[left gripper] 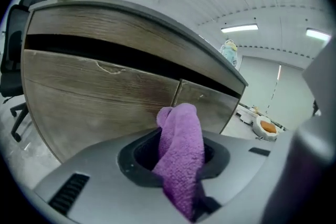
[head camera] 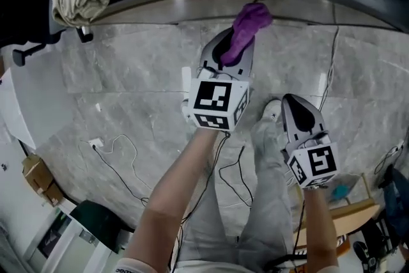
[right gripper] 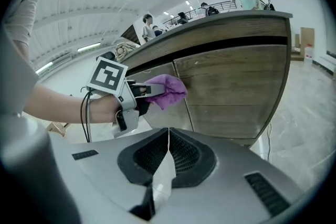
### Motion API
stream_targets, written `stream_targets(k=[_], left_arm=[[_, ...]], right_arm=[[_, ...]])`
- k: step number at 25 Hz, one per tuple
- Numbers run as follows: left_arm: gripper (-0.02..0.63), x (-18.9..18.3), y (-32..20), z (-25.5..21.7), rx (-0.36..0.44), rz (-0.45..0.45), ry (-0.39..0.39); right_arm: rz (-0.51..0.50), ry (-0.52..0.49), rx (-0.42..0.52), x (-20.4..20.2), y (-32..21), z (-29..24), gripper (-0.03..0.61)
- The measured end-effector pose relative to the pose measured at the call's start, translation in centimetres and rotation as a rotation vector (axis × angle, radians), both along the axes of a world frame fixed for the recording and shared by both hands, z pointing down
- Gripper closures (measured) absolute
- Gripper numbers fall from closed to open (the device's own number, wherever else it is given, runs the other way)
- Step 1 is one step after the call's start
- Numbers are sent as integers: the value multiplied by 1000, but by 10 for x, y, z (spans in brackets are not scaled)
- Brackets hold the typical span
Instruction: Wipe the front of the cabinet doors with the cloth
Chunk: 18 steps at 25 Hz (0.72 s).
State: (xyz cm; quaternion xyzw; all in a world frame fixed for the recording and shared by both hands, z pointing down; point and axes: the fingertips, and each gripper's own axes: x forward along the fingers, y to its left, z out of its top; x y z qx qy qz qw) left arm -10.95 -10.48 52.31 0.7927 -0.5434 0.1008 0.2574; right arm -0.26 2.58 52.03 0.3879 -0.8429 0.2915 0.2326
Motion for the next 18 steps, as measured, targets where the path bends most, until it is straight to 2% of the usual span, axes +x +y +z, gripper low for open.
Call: stream_targets(k=[4,8,12,18], left_arm=[[511,-5,-10,9,-2,-3,-48],[511,-33,-14,11,-2,-29,-77],[511,-76,-13,11,2,-69,-91],[511,-157,1,14,-7,-153,-110]], right_arm=[[6,0,-13,8,6,7,551],[4,5,-19,2,6,12,551],[-16,5,-13,-23,1,12,551],[-81,7,-14,-85,5,14,551]])
